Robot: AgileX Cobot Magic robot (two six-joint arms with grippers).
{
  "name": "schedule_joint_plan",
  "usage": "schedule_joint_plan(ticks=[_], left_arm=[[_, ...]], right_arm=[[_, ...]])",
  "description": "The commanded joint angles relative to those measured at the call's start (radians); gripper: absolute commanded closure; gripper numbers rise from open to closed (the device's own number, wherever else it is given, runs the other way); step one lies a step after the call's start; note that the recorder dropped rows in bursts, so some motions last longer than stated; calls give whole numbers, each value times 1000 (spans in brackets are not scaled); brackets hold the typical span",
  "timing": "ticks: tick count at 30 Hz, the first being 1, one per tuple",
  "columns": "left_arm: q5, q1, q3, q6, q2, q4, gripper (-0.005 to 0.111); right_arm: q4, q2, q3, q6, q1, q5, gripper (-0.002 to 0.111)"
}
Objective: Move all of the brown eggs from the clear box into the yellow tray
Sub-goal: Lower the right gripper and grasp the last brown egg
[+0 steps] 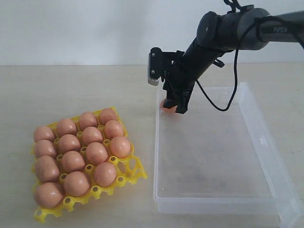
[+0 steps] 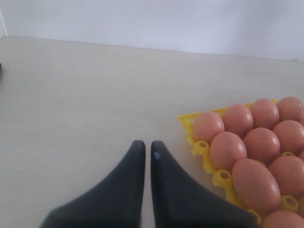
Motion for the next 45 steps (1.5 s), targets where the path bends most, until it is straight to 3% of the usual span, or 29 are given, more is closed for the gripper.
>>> schedule_joint_plan(ticks=[1, 12, 19, 30, 38, 43, 45], left_arm=[[-4, 3, 3, 1, -3, -2, 103], [-4, 3, 3, 1, -3, -2, 103], [-4, 3, 3, 1, -3, -2, 103], [-4, 3, 3, 1, -3, -2, 103], [-4, 3, 3, 1, -3, -2, 103], [-4, 3, 3, 1, -3, -2, 103], [-4, 3, 3, 1, -3, -2, 103]], right_arm=[[27, 18, -8, 27, -7, 20, 58], [17, 30, -8, 145, -7, -25, 58], [-115, 31, -8, 246, -7, -27, 58], [-206, 31, -8, 351, -7, 108, 58], [16, 31, -8, 358, -7, 58, 58], [101, 31, -8, 667, -7, -22, 58], [101, 31, -8, 687, -7, -19, 58]])
